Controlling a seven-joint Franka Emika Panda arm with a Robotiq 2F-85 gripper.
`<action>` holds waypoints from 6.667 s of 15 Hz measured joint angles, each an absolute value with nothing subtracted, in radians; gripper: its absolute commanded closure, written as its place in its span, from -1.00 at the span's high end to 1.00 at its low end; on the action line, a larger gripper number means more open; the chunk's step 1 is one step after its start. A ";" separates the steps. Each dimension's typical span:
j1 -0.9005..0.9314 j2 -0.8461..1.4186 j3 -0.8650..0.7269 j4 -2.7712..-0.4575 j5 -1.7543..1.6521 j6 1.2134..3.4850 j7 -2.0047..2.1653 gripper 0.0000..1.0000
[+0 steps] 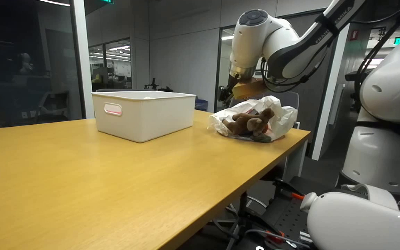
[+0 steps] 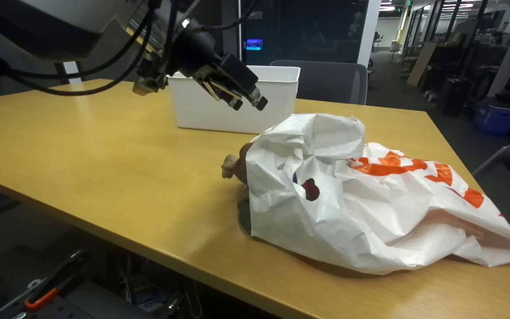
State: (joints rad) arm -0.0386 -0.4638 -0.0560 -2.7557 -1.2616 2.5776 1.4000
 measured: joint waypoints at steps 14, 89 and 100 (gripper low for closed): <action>0.056 -0.184 -0.161 -2.721 -1.148 2.920 1.210 1.00; 0.427 -0.867 -0.336 -2.771 -0.907 2.562 0.902 -0.99; 0.743 -0.850 -0.484 -2.777 -0.717 2.352 0.752 0.13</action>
